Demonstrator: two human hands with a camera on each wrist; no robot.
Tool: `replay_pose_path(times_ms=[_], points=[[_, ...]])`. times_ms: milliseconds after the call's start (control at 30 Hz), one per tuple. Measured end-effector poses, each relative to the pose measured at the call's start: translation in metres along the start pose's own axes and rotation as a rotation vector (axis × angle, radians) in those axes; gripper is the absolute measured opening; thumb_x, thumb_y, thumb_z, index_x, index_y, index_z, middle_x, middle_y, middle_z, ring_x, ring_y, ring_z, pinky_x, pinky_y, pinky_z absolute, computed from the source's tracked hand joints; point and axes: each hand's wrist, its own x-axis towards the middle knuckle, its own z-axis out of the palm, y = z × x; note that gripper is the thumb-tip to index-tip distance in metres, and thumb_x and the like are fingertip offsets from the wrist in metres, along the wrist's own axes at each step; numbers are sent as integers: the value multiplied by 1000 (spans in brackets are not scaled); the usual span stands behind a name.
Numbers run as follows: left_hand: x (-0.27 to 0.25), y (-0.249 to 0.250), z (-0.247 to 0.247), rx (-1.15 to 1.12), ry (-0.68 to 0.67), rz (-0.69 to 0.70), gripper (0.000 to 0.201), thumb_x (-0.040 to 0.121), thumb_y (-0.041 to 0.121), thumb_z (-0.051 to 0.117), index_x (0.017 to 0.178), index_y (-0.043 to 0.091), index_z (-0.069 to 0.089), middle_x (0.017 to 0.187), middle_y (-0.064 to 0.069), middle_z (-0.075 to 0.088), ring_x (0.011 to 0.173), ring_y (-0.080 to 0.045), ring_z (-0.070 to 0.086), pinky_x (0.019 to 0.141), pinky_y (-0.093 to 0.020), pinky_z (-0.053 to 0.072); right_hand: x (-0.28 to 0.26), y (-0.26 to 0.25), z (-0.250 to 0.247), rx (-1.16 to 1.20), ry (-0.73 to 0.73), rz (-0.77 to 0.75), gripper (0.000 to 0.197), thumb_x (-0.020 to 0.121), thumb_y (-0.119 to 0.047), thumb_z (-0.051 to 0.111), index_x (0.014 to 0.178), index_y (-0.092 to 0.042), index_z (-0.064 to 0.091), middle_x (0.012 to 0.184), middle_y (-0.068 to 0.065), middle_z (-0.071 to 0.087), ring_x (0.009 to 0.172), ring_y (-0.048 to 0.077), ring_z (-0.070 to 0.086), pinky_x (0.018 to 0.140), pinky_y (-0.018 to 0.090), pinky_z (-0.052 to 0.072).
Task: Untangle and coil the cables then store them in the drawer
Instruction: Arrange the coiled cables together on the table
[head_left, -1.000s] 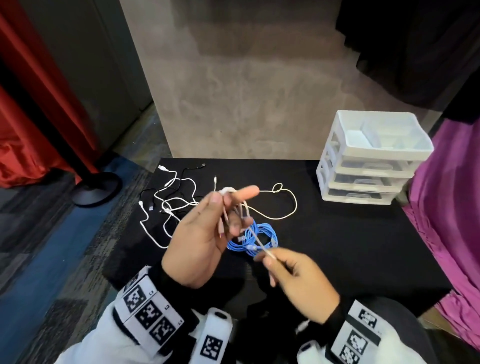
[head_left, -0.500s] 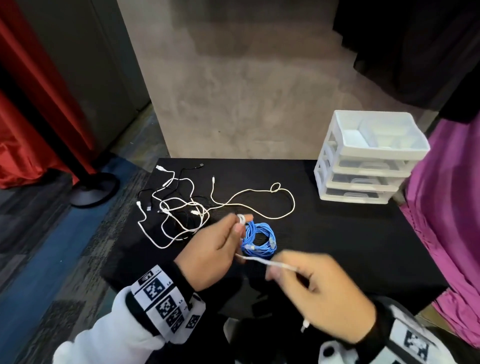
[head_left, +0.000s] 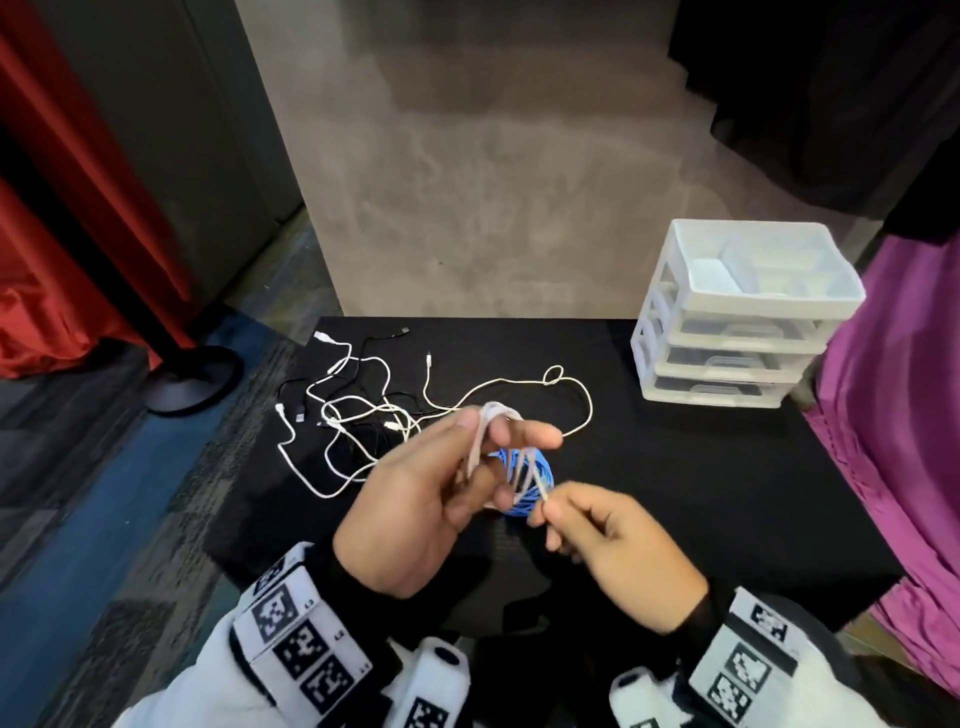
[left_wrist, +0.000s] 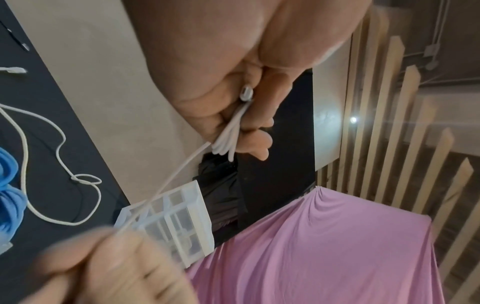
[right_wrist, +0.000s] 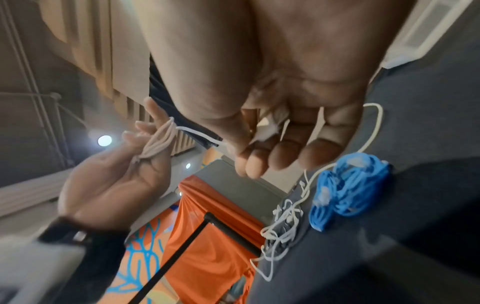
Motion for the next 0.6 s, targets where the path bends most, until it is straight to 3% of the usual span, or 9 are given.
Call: replay_pose_path(times_ms=[67,133,233,333,433,500,533,600], points=[[3,1,-7,-29,21,-11,29,103,28,37,94,6,54,121,-23,69,42,-6,24,66,-27,49,-12,15,10,-114,-15,8,21,104,-28,61,91,-32,76,84,-9,70,85,2,62,87,30,47],[4,-4,-11,-86,2,-47,30,105,28,37,95,7,54,115,-18,70,42,-4,28,66,-26,50,-18,26,13,-288,61,-2,15,99,-31,69,93,-40,79,89,-9,64,96,7,59,95,27,41],[0,-15,-6,-195,-61,-106,29,109,24,34,93,7,52,94,-11,59,42,-1,35,64,-25,49,-13,18,7,-274,188,26,18,91,-24,79,92,-42,82,77,-14,53,79,8,56,79,20,41],[-2,-26,3,-299,-111,-158,29,109,22,35,87,10,51,83,-5,50,42,-1,34,62,-25,49,-5,-3,1,0,229,100,14,88,-13,82,89,-26,85,71,-10,55,66,7,52,73,25,42],[-1,-35,7,-344,-140,-178,27,107,23,38,87,10,50,81,-4,49,43,-2,33,65,-26,50,-2,-31,4,374,183,123,8,92,-7,73,91,-3,80,75,17,64,69,24,55,72,41,48],[0,-42,9,-292,-125,-168,26,106,25,40,88,9,49,82,-5,49,46,-4,34,69,-29,52,-3,-51,8,652,159,181,19,98,-8,63,91,5,75,77,20,66,63,29,64,62,37,56],[0,-46,8,-241,-99,-154,26,105,26,41,87,9,50,82,-5,51,47,-5,36,71,-31,53,-3,-59,9,743,139,196,26,102,-11,57,91,7,73,75,18,65,58,31,66,56,33,55],[1,-51,4,-108,-32,-112,27,104,28,44,86,9,54,83,-8,54,52,-11,43,79,-40,52,-4,-65,11,800,128,184,36,106,-18,50,95,10,68,76,18,63,57,35,65,54,31,51]])
